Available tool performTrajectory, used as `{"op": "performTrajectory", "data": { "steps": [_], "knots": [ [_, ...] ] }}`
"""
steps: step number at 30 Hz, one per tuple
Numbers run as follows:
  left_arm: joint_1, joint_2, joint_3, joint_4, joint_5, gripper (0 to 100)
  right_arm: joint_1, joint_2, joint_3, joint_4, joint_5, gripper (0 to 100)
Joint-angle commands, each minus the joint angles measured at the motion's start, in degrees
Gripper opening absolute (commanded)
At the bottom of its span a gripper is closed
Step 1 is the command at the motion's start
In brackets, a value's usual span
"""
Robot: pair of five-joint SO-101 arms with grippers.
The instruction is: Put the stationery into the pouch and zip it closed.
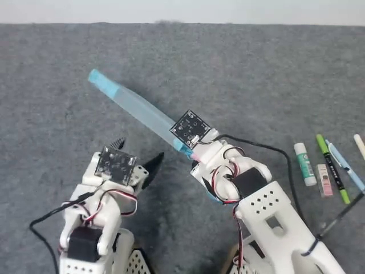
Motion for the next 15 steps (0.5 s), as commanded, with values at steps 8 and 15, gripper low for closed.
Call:
{"op": "performTrajectory", "data": {
  "steps": [8,15],
  "knots": [
    [5.01,1.23,-1.8,-1.58,0.26,32,-3.82,-0.13,0.26,-1.01,-2.29,0.6],
    [5.1,1.32,1.54,-5.45,0.09,32,-4.44,-0.57,1.49,-1.45,-2.2,0.6]
  ]
}}
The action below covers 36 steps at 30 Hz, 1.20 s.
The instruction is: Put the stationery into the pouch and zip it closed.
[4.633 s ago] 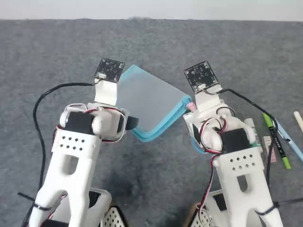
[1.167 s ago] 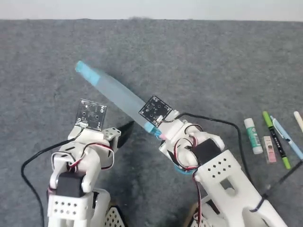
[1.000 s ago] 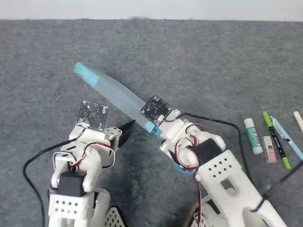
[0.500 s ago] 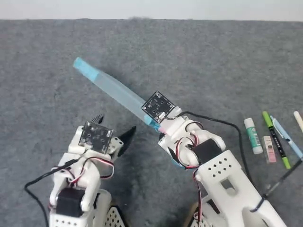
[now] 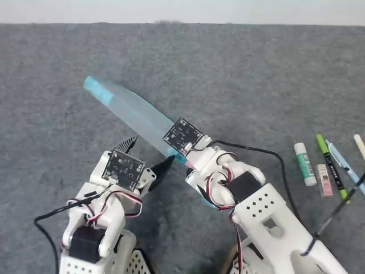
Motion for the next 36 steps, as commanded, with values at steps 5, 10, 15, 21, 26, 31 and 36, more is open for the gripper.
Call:
{"op": "performTrajectory", "data": {
  "steps": [5,10,15,21,26,31,36],
  "knots": [
    [1.67,1.23,2.07,-3.6,0.88,32,-0.57,-0.66,-0.88,-1.8,-0.7,0.6],
    [6.59,1.23,1.8,-2.29,1.41,32,-0.75,-0.31,-2.64,-1.71,-0.88,0.6],
    [1.85,7.56,-2.77,-2.46,5.8,32,-2.51,-0.13,-2.64,-1.63,-1.93,0.6],
    [-4.84,26.9,-17.98,1.58,5.89,32,-2.15,-0.13,-2.55,-1.63,-1.93,0.6],
    [-5.54,30.24,-23.6,9.49,5.71,32,0.57,-0.04,-2.55,-1.71,-1.93,0.6],
    [-4.92,25.76,-18.77,5.45,5.71,32,0.31,-0.13,-2.64,-1.71,-2.11,0.6],
    [-4.75,21.98,-16.66,4.75,4.22,32,0.13,-0.22,-2.73,-1.71,-2.2,0.6]
  ]
}}
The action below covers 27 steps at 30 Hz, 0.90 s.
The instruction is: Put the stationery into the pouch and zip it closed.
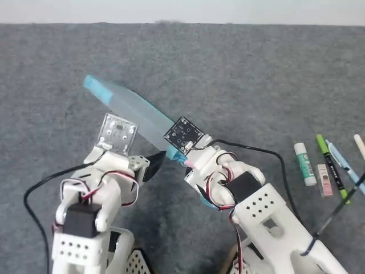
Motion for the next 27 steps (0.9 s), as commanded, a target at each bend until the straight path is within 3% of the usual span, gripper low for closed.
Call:
{"op": "performTrajectory", "data": {
  "steps": [1,8,12,19,27],
  "knots": [
    [0.53,-1.67,-1.45,-0.79,-0.7,32,0.31,-0.13,-2.81,-1.1,-0.79,0.6],
    [8.79,4.92,-1.71,-1.41,-1.14,32,0.31,-0.04,-2.81,-1.1,-0.79,0.6],
    [8.26,7.65,-2.33,-2.37,-2.11,31,0.31,-0.04,-2.81,-1.1,-0.79,0.6],
    [8.18,8.18,-0.66,-6.95,-2.29,19,-1.01,-0.04,-2.73,-1.01,-0.79,0.6],
    [8.62,8.18,2.07,-10.64,-2.55,19,-2.86,-0.57,-2.55,-0.92,-0.79,0.6]
  ]
}}
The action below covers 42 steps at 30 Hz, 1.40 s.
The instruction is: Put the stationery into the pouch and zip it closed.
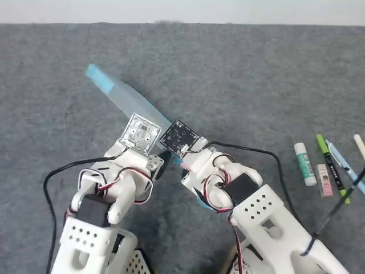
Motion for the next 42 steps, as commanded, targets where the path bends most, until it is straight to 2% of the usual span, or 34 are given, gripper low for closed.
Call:
{"op": "performTrajectory", "data": {
  "steps": [1,8,17,24,29,34,42],
  "knots": [
    [0.26,0.79,-0.75,-2.46,-1.23,20,-0.84,-0.57,-2.46,-0.31,-0.7,0.6],
    [-0.26,0.79,-0.31,-3.69,-1.49,29,-0.92,-0.66,-2.46,0.31,-0.62,0.6],
    [-0.44,0.79,2.86,-6.68,-4.31,29,-0.92,-0.66,-2.46,0.57,-0.53,0.6],
    [-8.26,0.88,5.67,-12.04,-4.31,29,-0.48,-0.57,-2.37,0.66,-0.35,0.6],
    [-8.79,0.79,6.81,-12.13,-5.54,29,4.18,-0.57,-2.02,0.66,-0.26,0.6],
    [-15.56,0.79,7.34,-14.07,-5.8,29,10.24,-0.22,-1.14,0.31,2.29,0.6],
    [-17.93,0.79,7.43,-14.42,-5.54,29,16.31,-0.66,-0.26,0.48,2.99,0.6]
  ]
}}
